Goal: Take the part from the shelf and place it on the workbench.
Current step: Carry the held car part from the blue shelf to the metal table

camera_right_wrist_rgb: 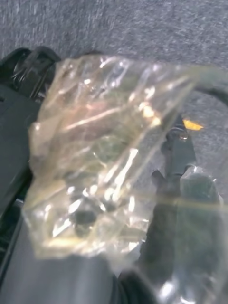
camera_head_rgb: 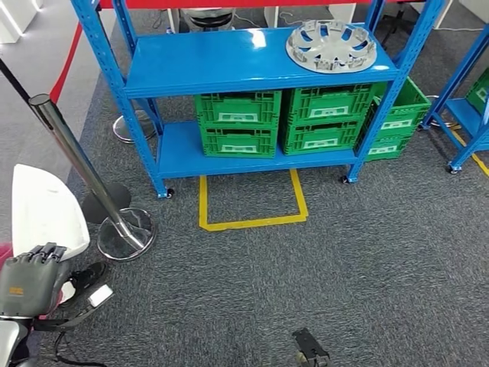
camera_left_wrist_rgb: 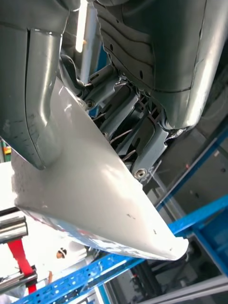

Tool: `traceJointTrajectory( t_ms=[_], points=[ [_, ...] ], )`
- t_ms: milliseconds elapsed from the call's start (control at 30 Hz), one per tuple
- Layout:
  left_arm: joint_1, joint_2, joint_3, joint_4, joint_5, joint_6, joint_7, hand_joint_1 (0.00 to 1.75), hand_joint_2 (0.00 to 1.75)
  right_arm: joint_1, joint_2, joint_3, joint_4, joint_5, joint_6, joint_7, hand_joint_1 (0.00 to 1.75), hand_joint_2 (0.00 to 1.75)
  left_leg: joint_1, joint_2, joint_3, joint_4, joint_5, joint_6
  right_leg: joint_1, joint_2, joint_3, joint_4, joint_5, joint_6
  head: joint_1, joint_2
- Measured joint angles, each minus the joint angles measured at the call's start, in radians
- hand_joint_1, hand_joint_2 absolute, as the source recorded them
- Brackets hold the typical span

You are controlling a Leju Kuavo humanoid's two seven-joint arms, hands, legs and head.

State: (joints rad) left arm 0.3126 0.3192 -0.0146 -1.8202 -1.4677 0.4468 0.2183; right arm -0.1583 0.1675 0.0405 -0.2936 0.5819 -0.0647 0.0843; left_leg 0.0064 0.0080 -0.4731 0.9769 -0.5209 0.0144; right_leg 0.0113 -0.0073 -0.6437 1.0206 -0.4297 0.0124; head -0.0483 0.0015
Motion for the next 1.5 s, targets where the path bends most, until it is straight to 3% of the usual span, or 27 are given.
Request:
traceJointTrajectory(
  t_ms=[100,133,167,233,267,300,367,400,433,500,533,600,633,667,733,800,867,900,1000,1067,1133,1167,1200,1233,1300,1367,1500],
  points=[
    [0.002,-0.003,0.000,0.000,0.001,0.001,-0.003,1.75,1.75,0.001,0.000,0.002,0.000,-0.001,-0.001,0.000,0.00,0.00,0.003,0.004,-0.048,-0.002,0.041,0.014,-0.006,0.004,-0.037,0.134,-0.152,0.015,0.005,0.000],
    [0.003,-0.004,0.000,0.000,0.002,0.001,-0.003,1.75,1.75,0.001,0.000,0.003,0.000,-0.001,-0.001,0.000,0.00,0.00,0.003,0.005,-0.066,-0.002,0.056,0.014,-0.009,0.004,-0.046,0.196,-0.184,0.018,0.005,0.000],
    [0.003,-0.005,0.000,0.000,0.002,0.001,-0.004,1.75,1.75,0.001,-0.001,0.003,0.000,-0.001,-0.001,0.000,0.00,0.00,0.003,0.005,-0.085,-0.001,0.071,0.012,-0.010,0.004,-0.045,0.246,-0.185,0.021,0.005,0.000],
    [0.004,-0.007,0.000,0.000,0.002,0.001,-0.004,1.75,1.75,0.001,-0.001,0.003,0.000,-0.001,-0.001,0.000,0.00,0.00,0.003,0.006,-0.124,0.003,0.101,0.007,-0.013,0.004,-0.008,0.269,-0.121,0.023,0.005,0.000],
    [0.004,-0.007,0.000,0.000,0.002,0.001,-0.004,1.75,1.75,0.000,-0.001,0.003,0.000,-0.001,-0.001,0.000,0.00,0.00,0.004,0.006,-0.142,0.005,0.115,0.003,-0.015,0.004,0.035,0.231,-0.090,0.022,0.005,0.000],
    [0.004,-0.007,0.000,0.000,0.002,0.001,-0.005,1.75,1.75,-0.001,-0.001,0.003,-0.001,-0.001,-0.001,0.000,0.00,0.00,0.002,0.006,-0.156,0.009,0.127,-0.002,-0.015,0.005,0.097,0.160,-0.084,0.020,0.005,0.000],
    [0.004,-0.007,0.002,0.000,0.003,0.001,-0.005,1.75,1.75,-0.006,-0.001,0.003,-0.003,-0.001,-0.002,-0.001,0.00,0.00,0.000,0.006,-0.172,0.014,0.151,-0.012,-0.015,0.008,0.212,-0.004,-0.127,0.014,0.002,0.000],
    [0.004,-0.007,0.003,-0.001,0.003,0.002,-0.005,1.75,1.75,-0.008,-0.001,0.003,-0.004,-0.001,-0.002,-0.001,0.00,0.00,0.000,0.007,-0.175,0.013,0.164,-0.017,-0.013,0.009,0.242,-0.056,-0.147,0.010,0.001,0.000],
    [0.004,-0.007,0.004,-0.001,0.003,0.002,-0.006,1.75,1.75,-0.008,-0.001,0.003,-0.004,-0.001,-0.002,-0.001,0.00,0.00,0.001,0.007,-0.178,0.010,0.178,-0.022,-0.011,0.010,0.246,-0.078,-0.151,0.003,-0.001,0.000],
    [0.006,-0.007,0.005,-0.001,0.007,0.002,-0.009,1.75,1.75,-0.005,-0.001,0.003,-0.004,-0.002,-0.002,0.000,0.00,0.00,0.005,0.004,-0.189,0.015,0.168,-0.033,-0.010,0.006,0.223,-0.073,-0.132,-0.014,-0.001,0.000],
    [0.009,-0.007,0.005,-0.001,0.010,0.002,-0.011,1.75,1.75,-0.003,-0.001,0.003,-0.004,-0.003,-0.003,0.000,0.00,0.00,0.006,0.003,-0.198,0.040,0.129,-0.037,-0.011,0.002,0.208,-0.072,-0.119,-0.025,-0.003,0.000],
    [0.011,-0.008,0.008,-0.001,0.019,0.003,-0.016,1.75,1.75,-0.001,-0.001,0.004,-0.004,-0.005,-0.004,0.001,0.00,0.00,0.008,0.002,-0.218,0.147,0.011,-0.044,-0.008,-0.001,0.176,-0.070,-0.094,-0.038,-0.007,0.000],
    [0.011,-0.009,0.009,-0.001,0.024,0.003,-0.017,1.75,1.75,-0.001,-0.001,0.004,-0.004,-0.006,-0.005,0.001,0.00,0.00,0.008,0.001,-0.226,0.216,-0.029,-0.046,-0.006,-0.002,0.162,-0.069,-0.081,-0.041,-0.007,0.000],
    [0.012,-0.010,0.011,-0.001,0.028,0.004,-0.020,1.75,1.75,-0.001,-0.001,0.004,-0.004,-0.007,-0.006,0.001,0.00,0.00,0.008,0.001,-0.230,0.274,-0.037,-0.047,-0.004,-0.002,0.147,-0.068,-0.069,-0.042,-0.008,0.000],
    [0.012,-0.013,0.014,-0.001,0.036,0.004,-0.025,1.75,1.75,0.001,-0.001,0.006,-0.004,-0.009,-0.007,0.001,0.00,0.00,0.007,0.001,-0.211,0.318,0.022,-0.044,0.000,-0.003,0.117,-0.062,-0.047,-0.042,-0.008,0.000],
    [0.011,-0.016,0.019,-0.001,0.041,0.004,-0.029,1.75,1.75,0.001,-0.001,0.010,-0.004,-0.011,-0.008,0.001,0.00,0.00,0.004,-0.001,-0.133,0.232,0.071,-0.032,0.002,-0.002,0.090,-0.055,-0.030,-0.038,-0.008,0.000],
    [0.009,-0.017,0.024,-0.001,0.044,0.004,-0.033,1.75,1.75,0.001,0.000,0.014,-0.004,-0.013,-0.009,-0.002,0.00,0.00,-0.001,-0.002,-0.035,0.088,0.048,-0.016,0.005,-0.002,0.075,-0.046,-0.018,-0.032,-0.007,0.000],
    [0.007,-0.017,0.025,-0.001,0.046,0.004,-0.034,1.75,1.75,0.000,0.000,0.017,-0.004,-0.013,-0.010,-0.004,0.00,0.00,-0.004,-0.001,-0.006,0.039,0.030,-0.009,0.005,-0.003,0.070,-0.043,-0.012,-0.027,-0.008,0.000],
    [0.002,-0.020,0.029,-0.002,0.050,0.004,-0.035,1.75,1.75,0.000,-0.001,0.022,-0.004,-0.013,-0.010,-0.009,0.00,0.00,0.000,0.001,0.003,-0.015,0.018,0.003,0.007,-0.002,0.046,-0.029,-0.007,-0.009,-0.007,0.000],
    [0.003,-0.024,0.031,-0.002,0.051,0.002,-0.036,1.75,1.75,0.001,-0.002,0.025,-0.004,-0.013,-0.010,-0.010,0.00,0.00,0.005,0.003,-0.008,-0.025,0.030,0.010,0.004,0.003,0.009,0.039,-0.058,0.005,-0.002,0.000],
    [0.004,-0.027,0.034,-0.002,0.053,0.000,-0.036,1.75,1.75,0.002,-0.003,0.029,-0.004,-0.011,-0.010,-0.008,0.00,0.00,0.004,0.003,-0.026,-0.022,0.042,0.013,-0.002,0.005,-0.041,0.171,-0.133,0.015,0.000,0.000],
    [0.005,-0.029,0.036,-0.002,0.054,-0.001,-0.036,1.75,1.75,0.003,-0.003,0.031,-0.004,-0.009,-0.010,-0.007,0.00,0.00,0.004,0.004,-0.034,-0.020,0.047,0.013,-0.005,0.005,-0.058,0.226,-0.154,0.018,0.000,0.000],
    [0.006,-0.030,0.038,-0.002,0.055,-0.002,-0.037,1.75,1.75,0.004,-0.004,0.033,-0.004,-0.008,-0.010,-0.005,0.00,0.00,0.003,0.004,-0.042,-0.017,0.052,0.011,-0.007,0.005,-0.060,0.249,-0.159,0.020,0.000,0.000],
    [0.007,-0.032,0.040,-0.002,0.056,-0.004,-0.038,1.75,1.75,0.004,-0.004,0.036,-0.004,-0.007,-0.011,-0.002,0.00,0.00,0.003,0.004,-0.048,-0.014,0.055,0.009,-0.009,0.005,-0.040,0.230,-0.145,0.022,0.000,0.000],
    [0.008,-0.035,0.043,-0.003,0.057,-0.006,-0.040,1.75,1.75,0.003,-0.005,0.039,-0.004,-0.006,-0.011,0.002,0.00,0.00,0.003,0.004,-0.057,-0.007,0.060,0.003,-0.014,0.004,0.047,0.099,-0.096,0.021,0.000,0.000],
    [0.008,-0.037,0.047,-0.003,0.058,-0.007,-0.041,1.75,1.75,0.001,-0.006,0.044,-0.004,-0.005,-0.012,0.002,0.00,0.00,0.000,0.005,-0.066,0.002,0.062,-0.005,-0.015,0.005,0.114,-0.014,-0.073,0.014,-0.001,0.000],
    [0.008,-0.038,0.050,-0.005,0.060,-0.010,-0.042,1.75,1.75,0.004,-0.006,0.052,-0.004,0.000,-0.014,0.004,0.00,0.00,-0.004,0.005,-0.080,0.011,0.069,0.012,-0.012,0.006,0.121,-0.039,-0.066,0.002,-0.002,0.000]
  ],
)
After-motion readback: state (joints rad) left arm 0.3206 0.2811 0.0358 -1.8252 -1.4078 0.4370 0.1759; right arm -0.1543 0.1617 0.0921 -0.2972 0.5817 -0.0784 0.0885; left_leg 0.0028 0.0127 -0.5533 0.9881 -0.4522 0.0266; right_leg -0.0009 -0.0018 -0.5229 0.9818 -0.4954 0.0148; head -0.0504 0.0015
